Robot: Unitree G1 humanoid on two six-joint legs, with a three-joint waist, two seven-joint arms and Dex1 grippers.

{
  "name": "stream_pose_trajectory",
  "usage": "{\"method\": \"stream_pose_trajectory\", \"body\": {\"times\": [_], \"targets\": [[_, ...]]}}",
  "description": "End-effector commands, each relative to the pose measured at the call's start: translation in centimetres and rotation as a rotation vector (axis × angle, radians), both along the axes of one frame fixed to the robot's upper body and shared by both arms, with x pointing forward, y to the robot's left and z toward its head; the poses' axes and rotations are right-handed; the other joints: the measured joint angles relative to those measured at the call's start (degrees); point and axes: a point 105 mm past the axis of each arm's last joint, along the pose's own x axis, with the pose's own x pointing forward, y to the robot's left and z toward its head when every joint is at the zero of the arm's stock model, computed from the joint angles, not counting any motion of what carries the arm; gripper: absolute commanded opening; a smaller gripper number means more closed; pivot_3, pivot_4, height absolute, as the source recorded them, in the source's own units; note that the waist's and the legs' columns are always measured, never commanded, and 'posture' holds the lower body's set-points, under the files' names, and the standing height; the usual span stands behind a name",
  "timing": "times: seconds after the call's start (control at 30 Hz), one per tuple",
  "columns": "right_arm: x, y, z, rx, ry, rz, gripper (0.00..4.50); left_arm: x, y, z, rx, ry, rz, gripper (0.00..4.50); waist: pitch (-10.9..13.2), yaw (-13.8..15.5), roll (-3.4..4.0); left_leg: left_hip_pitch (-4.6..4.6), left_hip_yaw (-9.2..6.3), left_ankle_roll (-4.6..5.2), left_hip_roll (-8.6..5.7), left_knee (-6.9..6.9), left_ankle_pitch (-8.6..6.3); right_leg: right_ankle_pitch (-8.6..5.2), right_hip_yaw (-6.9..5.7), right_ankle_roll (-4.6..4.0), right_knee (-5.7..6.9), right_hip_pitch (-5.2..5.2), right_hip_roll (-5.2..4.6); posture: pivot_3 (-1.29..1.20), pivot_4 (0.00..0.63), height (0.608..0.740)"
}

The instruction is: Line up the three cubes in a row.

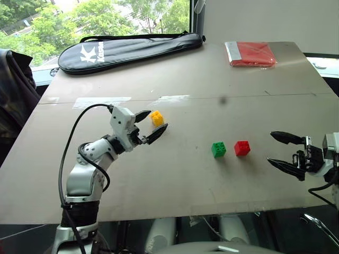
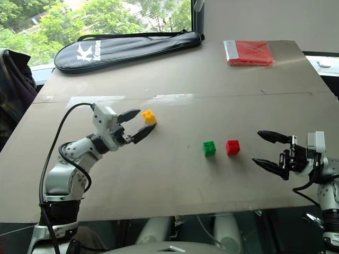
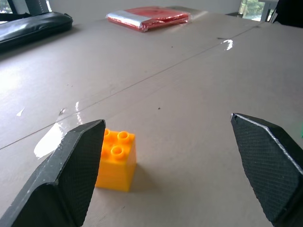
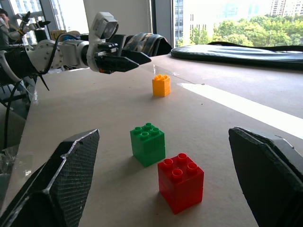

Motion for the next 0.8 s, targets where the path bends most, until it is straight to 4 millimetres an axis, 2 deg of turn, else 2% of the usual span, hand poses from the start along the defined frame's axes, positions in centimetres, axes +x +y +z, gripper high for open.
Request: {"method": "stream_pose_trajectory", "body": {"times": [0.03, 0.2, 0.43, 0.6, 0.77, 0.8], "targets": [[0.1, 0.1, 1.4, 0.001, -0.056, -0.006, 4.50, 0.8, 1.3, 0.0, 0.045, -0.043, -0.016, 4.33, 0.00, -0.04, -0.01, 0.00, 0.00, 0.00, 0.00, 0.00, 0.00, 0.00, 0.00, 0.00, 0.00, 0.00, 0.00, 0.00, 0.150, 0.694], [0.1, 0.3, 1.5, -0.004, -0.060, -0.007, 4.50, 2.2, 2.6, -1.1, 0.078, -0.015, -0.065, 4.33, 0.00, -0.05, -0.01, -0.06, 0.00, -0.01, -0.03, 0.00, 0.01, 0.01, -0.04, 0.01, -0.01, -0.04, -0.01, 0.00, 0.150, 0.694], [0.1, 0.5, 1.6, 0.000, -0.063, -0.013, 4.50, 3.9, 2.4, -2.1, 0.112, 0.034, -0.131, 4.33, 0.01, -0.08, -0.03, -0.07, 0.00, 0.00, -0.04, 0.00, 0.00, 0.01, -0.06, 0.02, -0.01, -0.04, -0.02, 0.00, 0.150, 0.694], [0.0, 0.3, 1.4, 0.005, -0.059, -0.015, 4.50, 4.8, 0.3, -2.6, 0.135, 0.066, -0.220, 4.33, 0.01, -0.02, -0.03, -0.09, 0.00, 0.01, -0.08, 0.00, 0.00, 0.01, -0.09, 0.02, 0.00, -0.05, -0.02, 0.00, 0.150, 0.694], [-0.2, 0.4, 1.3, 0.007, -0.060, -0.010, 4.50, 4.8, -1.2, -2.7, 0.150, 0.075, -0.302, 4.33, 0.01, -0.19, -0.04, -0.10, 0.00, 0.01, -0.08, 0.00, 0.00, 0.01, -0.09, 0.03, 0.00, -0.06, -0.02, 0.00, 0.150, 0.694], [-0.2, 0.5, 1.3, 0.008, -0.060, -0.009, 4.50, 4.8, -1.2, -2.7, 0.152, 0.074, -0.309, 3.82, 0.01, -0.20, -0.04, -0.10, 0.01, 0.01, -0.07, 0.00, 0.00, 0.01, -0.09, 0.03, 0.00, -0.07, -0.01, 0.00, 0.150, 0.694]]}}
